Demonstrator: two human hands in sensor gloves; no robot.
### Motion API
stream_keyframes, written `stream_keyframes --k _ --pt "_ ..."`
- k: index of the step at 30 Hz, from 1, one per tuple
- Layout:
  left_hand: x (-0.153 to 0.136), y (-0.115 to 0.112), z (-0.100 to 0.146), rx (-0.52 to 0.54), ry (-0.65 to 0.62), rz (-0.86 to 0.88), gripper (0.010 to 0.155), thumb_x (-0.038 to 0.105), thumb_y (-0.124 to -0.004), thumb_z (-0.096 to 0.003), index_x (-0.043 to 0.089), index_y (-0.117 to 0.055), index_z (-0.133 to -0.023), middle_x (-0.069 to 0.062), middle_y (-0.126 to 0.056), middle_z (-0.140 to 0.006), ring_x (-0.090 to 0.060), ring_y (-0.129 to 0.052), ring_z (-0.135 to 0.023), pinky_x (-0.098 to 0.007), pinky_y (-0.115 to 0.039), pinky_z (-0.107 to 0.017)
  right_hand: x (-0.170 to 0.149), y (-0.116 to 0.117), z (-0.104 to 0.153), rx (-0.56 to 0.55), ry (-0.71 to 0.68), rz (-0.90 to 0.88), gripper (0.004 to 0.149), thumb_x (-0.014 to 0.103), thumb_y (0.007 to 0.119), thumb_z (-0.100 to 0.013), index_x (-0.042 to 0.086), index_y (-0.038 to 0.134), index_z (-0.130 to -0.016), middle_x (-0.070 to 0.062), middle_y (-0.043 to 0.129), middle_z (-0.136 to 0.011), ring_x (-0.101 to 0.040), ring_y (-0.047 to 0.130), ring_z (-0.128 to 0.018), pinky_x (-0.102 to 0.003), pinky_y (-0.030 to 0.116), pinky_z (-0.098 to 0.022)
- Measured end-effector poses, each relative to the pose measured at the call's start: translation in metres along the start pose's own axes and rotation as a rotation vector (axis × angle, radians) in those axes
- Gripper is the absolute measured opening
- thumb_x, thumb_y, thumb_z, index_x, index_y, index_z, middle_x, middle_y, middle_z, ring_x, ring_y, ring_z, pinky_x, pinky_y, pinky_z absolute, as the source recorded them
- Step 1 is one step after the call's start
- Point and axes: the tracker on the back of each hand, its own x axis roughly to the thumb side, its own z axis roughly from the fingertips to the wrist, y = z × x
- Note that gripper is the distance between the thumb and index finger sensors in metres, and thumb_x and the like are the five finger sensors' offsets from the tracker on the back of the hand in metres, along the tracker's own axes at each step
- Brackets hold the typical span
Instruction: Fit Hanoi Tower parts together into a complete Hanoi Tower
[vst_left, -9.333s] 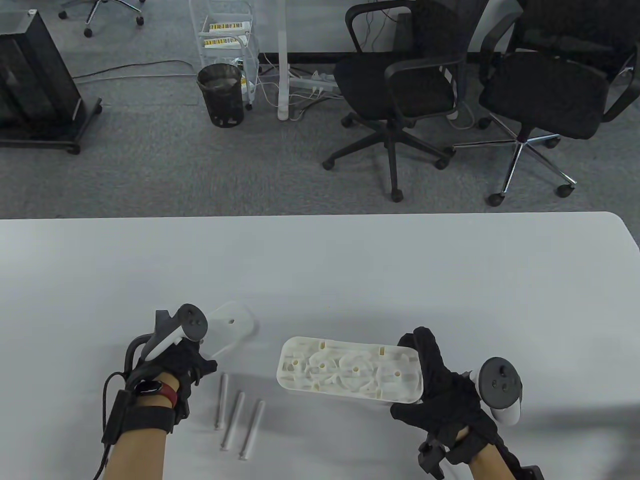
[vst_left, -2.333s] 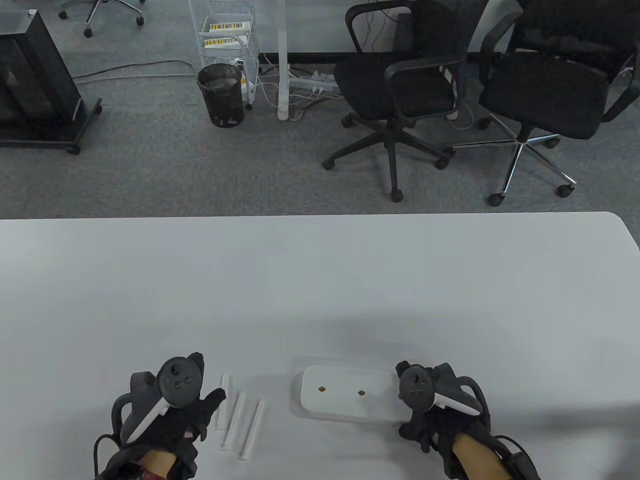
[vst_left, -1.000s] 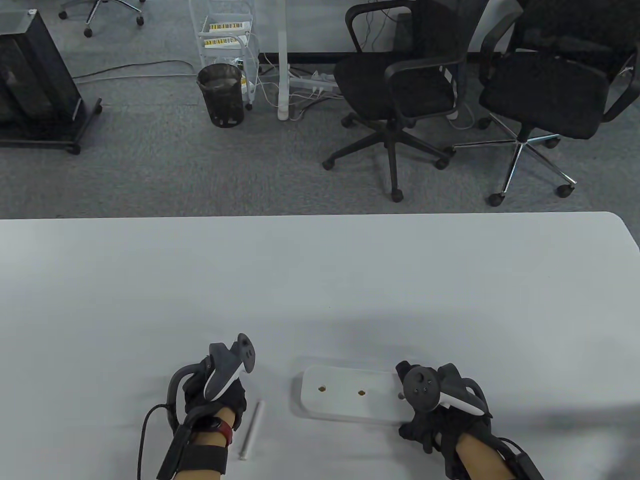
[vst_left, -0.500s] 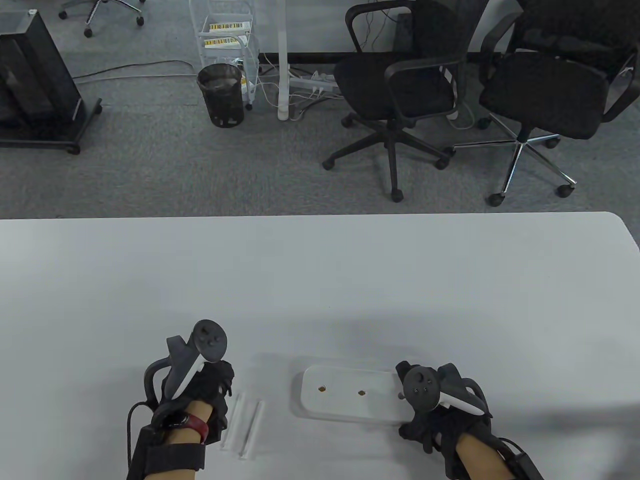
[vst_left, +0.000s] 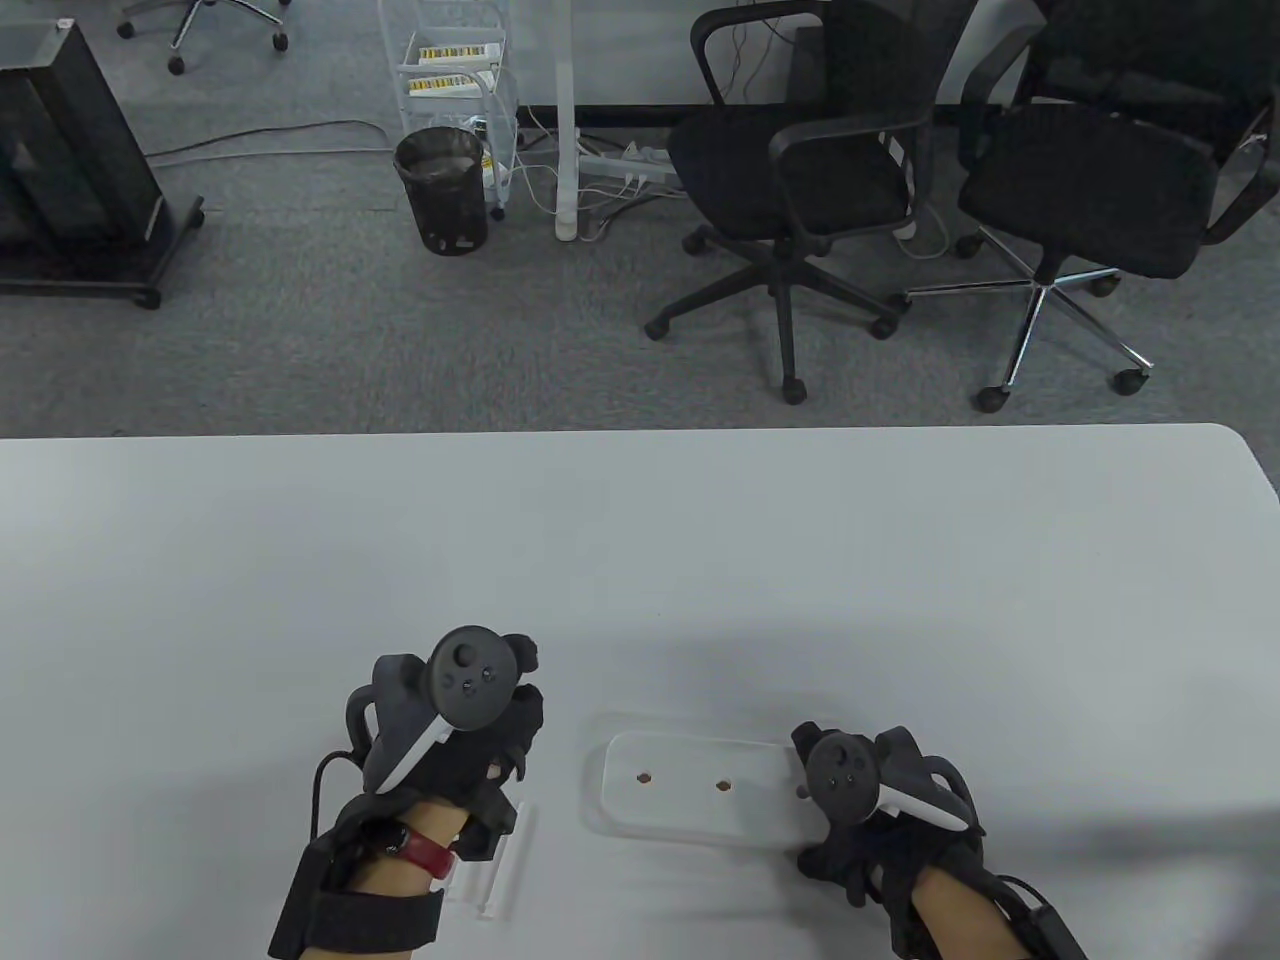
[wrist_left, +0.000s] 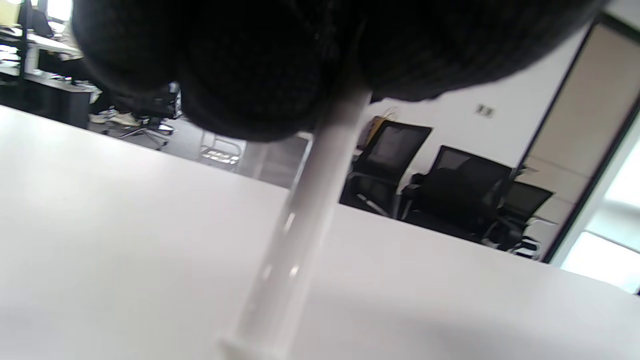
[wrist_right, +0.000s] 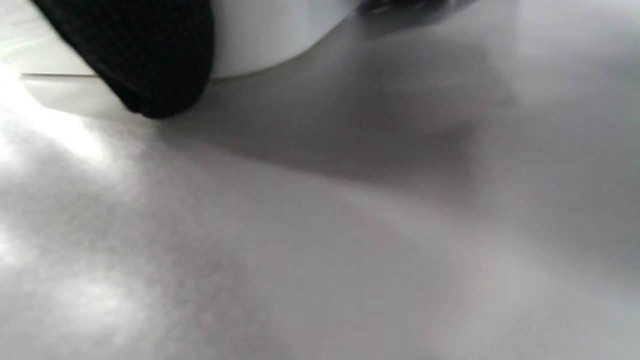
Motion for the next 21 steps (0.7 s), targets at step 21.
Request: stream_keyframes --k 21 --pt "0.09 -0.006 0.03 0.042 -0.328 -0.082 0.045 0.033 -0.094 -0.0385 0.023 -0.091 -0.082 -0.005 -0.104 -0.073 -0.027 -0.106 -0.042 -0.043 -0.087 -0.041 -0.001 0.0 0.0 -0.003 0.001 0.0 0.112 0.045 0.088 -0.033 0.016 0.0 -0.096 -0.025 0.014 -0.107 -0.051 0.024 -0.098 -0.066 0.031 -0.071"
